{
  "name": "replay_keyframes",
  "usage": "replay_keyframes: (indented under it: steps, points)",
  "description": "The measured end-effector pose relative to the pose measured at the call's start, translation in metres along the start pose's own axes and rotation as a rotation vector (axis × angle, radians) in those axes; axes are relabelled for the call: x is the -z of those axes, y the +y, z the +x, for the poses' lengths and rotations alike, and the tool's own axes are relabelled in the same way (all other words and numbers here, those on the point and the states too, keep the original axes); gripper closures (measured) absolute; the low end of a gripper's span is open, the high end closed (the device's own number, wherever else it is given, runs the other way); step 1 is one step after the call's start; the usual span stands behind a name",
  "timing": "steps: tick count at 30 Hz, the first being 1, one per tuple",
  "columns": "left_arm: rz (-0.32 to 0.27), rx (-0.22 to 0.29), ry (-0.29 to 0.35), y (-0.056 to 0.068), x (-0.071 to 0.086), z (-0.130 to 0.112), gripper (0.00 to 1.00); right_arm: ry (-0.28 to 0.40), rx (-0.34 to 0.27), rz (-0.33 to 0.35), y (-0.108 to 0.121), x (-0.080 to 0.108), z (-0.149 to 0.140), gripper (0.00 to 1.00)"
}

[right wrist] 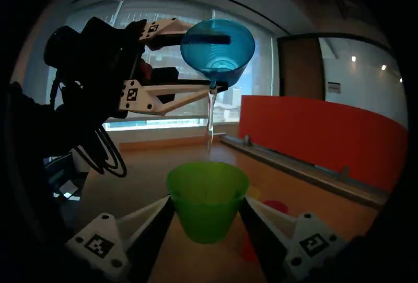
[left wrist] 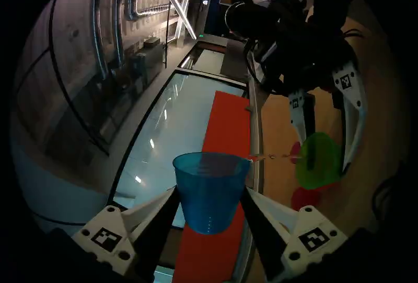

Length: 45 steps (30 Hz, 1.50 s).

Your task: Pour water

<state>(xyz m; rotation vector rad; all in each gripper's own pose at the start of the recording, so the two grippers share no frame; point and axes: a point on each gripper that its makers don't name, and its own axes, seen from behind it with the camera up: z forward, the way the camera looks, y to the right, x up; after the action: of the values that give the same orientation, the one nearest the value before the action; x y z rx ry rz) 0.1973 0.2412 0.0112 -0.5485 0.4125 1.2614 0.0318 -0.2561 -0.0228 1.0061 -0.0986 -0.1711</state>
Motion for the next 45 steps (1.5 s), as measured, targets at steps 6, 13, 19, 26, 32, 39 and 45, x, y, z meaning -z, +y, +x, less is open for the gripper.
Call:
replay_keyframes:
  steps: [6,13,19,26,32,39,45]
  points:
    - [0.004,-0.024,-0.002,-0.002,0.0,0.001,0.2,0.005,0.0,0.001,-0.001,0.0,0.002,0.14]
    - [0.012,-0.052,-0.003,-0.007,0.002,0.002,0.2,0.007,0.004,0.002,-0.002,0.0,0.003,0.14]
    - [0.016,-0.084,-0.009,-0.009,0.003,0.002,0.2,0.012,0.004,0.001,-0.003,0.0,0.004,0.14]
    - [0.018,-0.115,-0.01,-0.01,0.001,0.003,0.2,0.017,0.002,0.001,-0.004,-0.002,0.005,0.14]
    - [0.023,-0.144,-0.01,-0.011,0.0,0.003,0.2,0.019,0.002,-0.001,-0.004,-0.002,0.005,0.14]
    - [0.022,-0.173,-0.01,-0.009,0.002,0.006,0.2,0.022,0.001,-0.004,-0.003,-0.002,0.005,0.14]
    - [0.022,-0.209,-0.017,-0.008,0.003,0.007,0.2,0.025,0.0,-0.002,-0.003,-0.003,0.006,0.14]
